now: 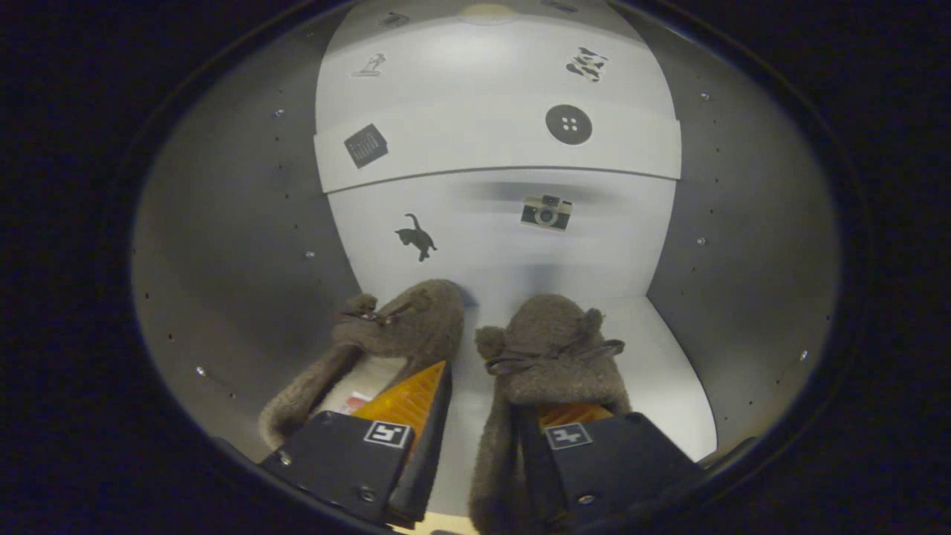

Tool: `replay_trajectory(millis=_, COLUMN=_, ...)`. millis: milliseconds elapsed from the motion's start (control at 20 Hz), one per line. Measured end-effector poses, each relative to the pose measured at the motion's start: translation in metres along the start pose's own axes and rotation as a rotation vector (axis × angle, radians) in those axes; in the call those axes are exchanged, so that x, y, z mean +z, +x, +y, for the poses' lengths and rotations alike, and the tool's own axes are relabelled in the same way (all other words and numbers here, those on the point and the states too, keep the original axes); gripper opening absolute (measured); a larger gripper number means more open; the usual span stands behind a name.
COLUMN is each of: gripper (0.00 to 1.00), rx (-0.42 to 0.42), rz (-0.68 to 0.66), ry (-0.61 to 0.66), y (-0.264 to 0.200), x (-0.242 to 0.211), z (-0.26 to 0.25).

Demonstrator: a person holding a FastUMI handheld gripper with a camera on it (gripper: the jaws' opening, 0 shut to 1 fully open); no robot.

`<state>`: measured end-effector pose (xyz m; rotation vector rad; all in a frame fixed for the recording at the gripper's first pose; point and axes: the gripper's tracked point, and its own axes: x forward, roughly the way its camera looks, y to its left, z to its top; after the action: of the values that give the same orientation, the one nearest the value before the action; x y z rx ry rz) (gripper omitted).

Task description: Open the shoe cabinet door, grab the shoes and put them into the shoe cabinet, then close the shoe cabinet door.

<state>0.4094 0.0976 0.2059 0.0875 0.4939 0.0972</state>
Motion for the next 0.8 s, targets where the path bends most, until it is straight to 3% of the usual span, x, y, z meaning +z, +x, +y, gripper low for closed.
replay_trajectory(millis=150, gripper=0.65, rx=-0.010, rz=-0.036, ry=0.011, y=-0.009, x=0.002, z=0.001)
replay_trajectory(millis=450, gripper=0.66, rx=-0.071, rz=-0.162, ry=-0.081, y=-0.052, x=0.005, z=-0.009)
replay_trajectory(millis=650, gripper=0.67, rx=-0.018, rz=-0.235, ry=-0.113, y=-0.106, x=-0.007, z=0.009)
replay_trajectory(millis=800, gripper=1.00, rx=0.011, rz=-0.289, ry=-0.122, y=-0.156, x=-0.022, z=0.018)
